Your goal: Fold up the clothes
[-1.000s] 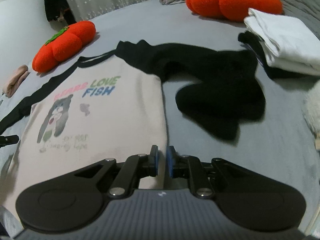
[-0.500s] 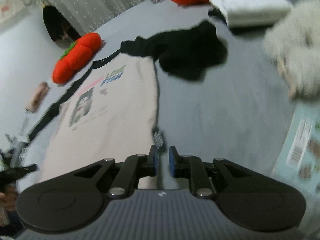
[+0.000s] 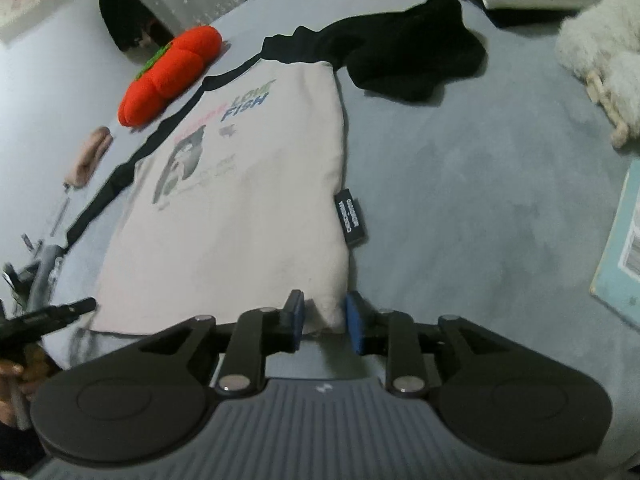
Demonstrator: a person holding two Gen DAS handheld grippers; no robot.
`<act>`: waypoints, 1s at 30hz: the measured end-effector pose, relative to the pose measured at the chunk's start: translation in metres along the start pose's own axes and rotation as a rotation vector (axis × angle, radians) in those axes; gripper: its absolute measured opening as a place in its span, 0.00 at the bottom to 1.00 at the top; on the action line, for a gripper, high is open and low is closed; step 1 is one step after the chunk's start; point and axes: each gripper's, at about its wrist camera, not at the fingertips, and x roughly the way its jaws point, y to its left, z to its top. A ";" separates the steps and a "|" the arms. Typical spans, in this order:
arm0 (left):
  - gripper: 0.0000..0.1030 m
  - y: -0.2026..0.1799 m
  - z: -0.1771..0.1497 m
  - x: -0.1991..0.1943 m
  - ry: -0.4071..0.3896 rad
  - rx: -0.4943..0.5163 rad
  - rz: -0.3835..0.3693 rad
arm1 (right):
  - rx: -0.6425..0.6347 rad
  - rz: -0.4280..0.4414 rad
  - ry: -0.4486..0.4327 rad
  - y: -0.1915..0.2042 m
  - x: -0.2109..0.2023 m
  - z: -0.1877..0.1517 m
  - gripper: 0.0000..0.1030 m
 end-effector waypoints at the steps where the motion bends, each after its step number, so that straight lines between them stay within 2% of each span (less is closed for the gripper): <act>1: 0.09 0.000 0.000 0.000 0.001 -0.002 0.003 | -0.001 -0.011 -0.010 0.000 0.000 0.001 0.12; 2: 0.05 0.001 0.000 0.000 0.003 -0.005 0.007 | 0.001 -0.018 -0.019 -0.001 -0.001 0.001 0.12; 4: 0.04 0.001 0.000 -0.003 -0.001 -0.014 0.015 | 0.007 -0.017 -0.047 -0.002 -0.006 0.001 0.11; 8: 0.04 -0.003 0.001 -0.027 -0.067 -0.055 0.041 | 0.012 0.007 -0.135 -0.002 -0.025 0.001 0.11; 10: 0.04 -0.006 0.001 -0.041 -0.103 -0.060 0.020 | 0.008 0.030 -0.206 -0.001 -0.040 0.001 0.10; 13: 0.04 -0.009 -0.004 -0.046 -0.102 -0.058 0.012 | 0.023 0.051 -0.270 -0.004 -0.056 0.001 0.10; 15: 0.04 -0.010 -0.007 -0.041 -0.085 -0.044 0.032 | 0.041 0.037 -0.251 -0.009 -0.054 0.000 0.10; 17: 0.04 -0.009 -0.010 -0.032 -0.058 -0.031 0.064 | 0.041 -0.007 -0.193 -0.009 -0.042 -0.001 0.10; 20: 0.04 -0.009 -0.011 -0.019 -0.027 -0.004 0.111 | -0.010 -0.092 -0.112 0.001 -0.021 0.000 0.10; 24: 0.05 -0.014 -0.014 -0.012 -0.021 0.053 0.143 | -0.045 -0.136 -0.063 0.006 -0.008 0.000 0.10; 26: 0.10 -0.015 -0.014 -0.012 -0.014 0.085 0.138 | -0.071 -0.146 -0.050 0.009 -0.006 -0.002 0.11; 27: 0.12 -0.011 -0.012 -0.014 -0.018 0.068 0.133 | -0.086 -0.156 -0.052 0.011 -0.006 -0.003 0.15; 28: 0.22 -0.008 -0.011 -0.017 -0.022 0.051 0.129 | -0.098 -0.161 -0.061 0.012 -0.008 -0.003 0.17; 29: 0.27 -0.005 -0.009 -0.019 -0.026 0.033 0.124 | -0.110 -0.165 -0.070 0.013 -0.009 -0.004 0.18; 30: 0.27 -0.001 -0.006 -0.022 -0.044 0.021 0.132 | -0.113 -0.169 -0.081 0.013 -0.011 -0.004 0.19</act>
